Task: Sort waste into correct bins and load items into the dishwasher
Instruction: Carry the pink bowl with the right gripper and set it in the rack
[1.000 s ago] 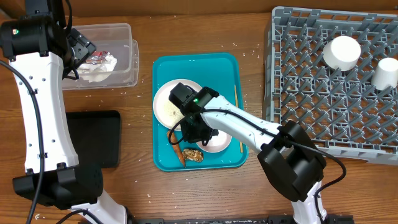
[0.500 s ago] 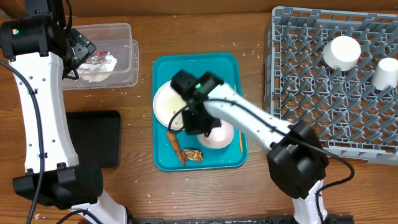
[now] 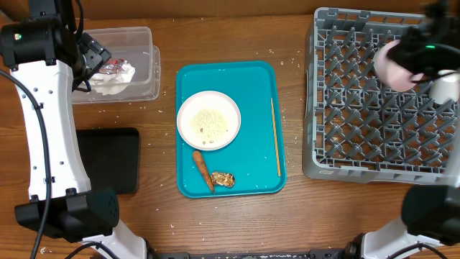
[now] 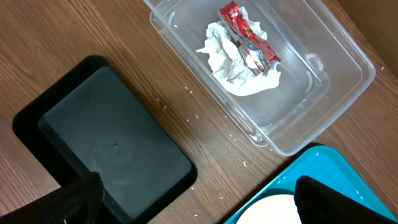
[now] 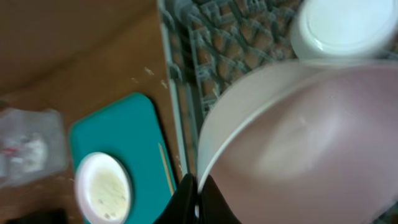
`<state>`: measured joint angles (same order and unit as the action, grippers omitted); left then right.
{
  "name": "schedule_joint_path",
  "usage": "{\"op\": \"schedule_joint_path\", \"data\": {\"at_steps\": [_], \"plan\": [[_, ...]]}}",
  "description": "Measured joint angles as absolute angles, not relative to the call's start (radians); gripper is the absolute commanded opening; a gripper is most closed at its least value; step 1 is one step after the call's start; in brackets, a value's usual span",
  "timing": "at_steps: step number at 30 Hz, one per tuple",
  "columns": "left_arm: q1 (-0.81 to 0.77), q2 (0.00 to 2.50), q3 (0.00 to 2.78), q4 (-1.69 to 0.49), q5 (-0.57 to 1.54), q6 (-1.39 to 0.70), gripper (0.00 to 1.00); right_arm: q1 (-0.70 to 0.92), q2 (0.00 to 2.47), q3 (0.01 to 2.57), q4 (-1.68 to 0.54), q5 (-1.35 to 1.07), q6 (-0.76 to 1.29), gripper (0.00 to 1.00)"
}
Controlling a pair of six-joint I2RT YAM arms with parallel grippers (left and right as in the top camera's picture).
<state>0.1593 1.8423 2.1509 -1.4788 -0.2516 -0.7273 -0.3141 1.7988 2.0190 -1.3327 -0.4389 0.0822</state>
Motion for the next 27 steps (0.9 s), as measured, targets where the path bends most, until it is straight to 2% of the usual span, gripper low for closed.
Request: {"op": "schedule_joint_path", "data": {"at_steps": [2,6,10,14,22,27], "plan": [[0.159,1.842,2.151,-1.479,-0.252,-0.727,1.00,-0.430,1.799,1.921,-1.206,-0.677,-0.017,0.04],[0.159,1.842,2.151,-1.479,-0.252,-0.728,1.00,-0.546,1.804,1.666,-0.925,-1.006,-0.088,0.04],[0.159,1.842,2.151,-1.480,-0.252,-0.728,1.00,-0.567,1.806,1.479,-0.729,-1.148,-0.095,0.04],[0.159,1.842,2.151,-1.479,-0.252,-0.727,1.00,-0.569,1.806,1.393,-0.649,-1.181,-0.090,0.04],[0.159,1.842,2.151,-1.479,-0.252,-0.728,1.00,-0.574,1.806,1.378,-0.646,-1.002,-0.036,0.04],[0.159,1.842,2.151,-1.479,-0.252,-0.727,1.00,-0.576,1.806,1.378,-0.645,-0.971,-0.026,0.04]]}}
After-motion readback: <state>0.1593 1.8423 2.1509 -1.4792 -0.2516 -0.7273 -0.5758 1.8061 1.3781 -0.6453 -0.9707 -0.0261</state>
